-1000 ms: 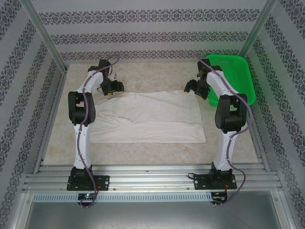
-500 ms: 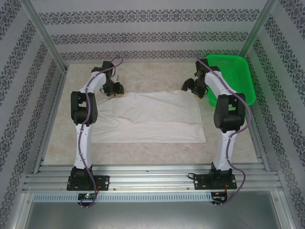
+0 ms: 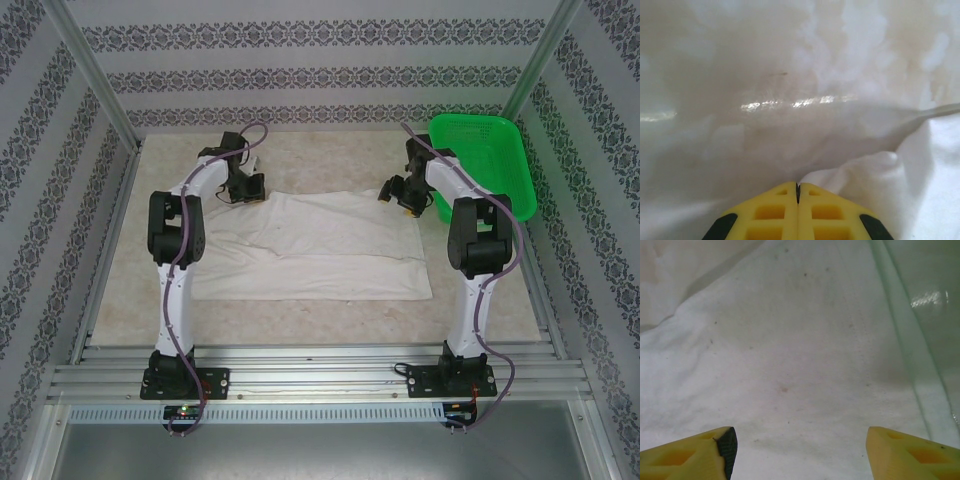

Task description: Fold and stack the t-shirts

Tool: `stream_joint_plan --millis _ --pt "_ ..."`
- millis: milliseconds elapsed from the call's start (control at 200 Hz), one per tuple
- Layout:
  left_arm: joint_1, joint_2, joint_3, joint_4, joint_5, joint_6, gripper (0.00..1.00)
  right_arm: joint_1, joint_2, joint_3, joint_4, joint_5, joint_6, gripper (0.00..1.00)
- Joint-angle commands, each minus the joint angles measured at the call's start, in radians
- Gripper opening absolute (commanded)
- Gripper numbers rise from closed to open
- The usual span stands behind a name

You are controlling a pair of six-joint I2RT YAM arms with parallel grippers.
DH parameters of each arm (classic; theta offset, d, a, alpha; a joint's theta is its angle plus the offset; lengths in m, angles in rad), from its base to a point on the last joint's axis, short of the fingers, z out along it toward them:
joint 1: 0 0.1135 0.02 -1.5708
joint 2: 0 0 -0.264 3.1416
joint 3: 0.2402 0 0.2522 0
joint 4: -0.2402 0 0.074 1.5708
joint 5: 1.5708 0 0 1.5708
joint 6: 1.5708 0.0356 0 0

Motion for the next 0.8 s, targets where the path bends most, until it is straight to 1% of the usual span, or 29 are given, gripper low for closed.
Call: stream_joint_plan --millis 0,150,315,465,649,794 --pt "0.010 -0.106 -0.028 0.106 -0.010 -0.029 0.00 0.010 -0.065 -0.027 0.009 -0.010 0.008 0.69" --pt "0.009 -0.209 -0.110 0.181 -0.059 -0.016 0.00 0.009 -0.069 -0.039 0.014 -0.011 0.009 0.68" --pt "0.002 -0.366 -0.306 0.300 -0.091 -0.006 0.00 0.004 -0.076 -0.047 0.020 -0.008 0.012 0.68" --pt "-0.026 -0.502 -0.488 0.373 -0.098 -0.002 0.00 0.004 -0.071 -0.052 0.028 -0.018 0.020 0.67" --pt "-0.104 -0.638 -0.693 0.435 -0.112 -0.034 0.00 0.004 -0.070 -0.064 0.036 -0.015 0.029 0.67" --pt "-0.182 -0.700 -0.830 0.464 -0.117 -0.083 0.00 0.002 -0.067 -0.065 0.029 0.001 0.036 0.67"
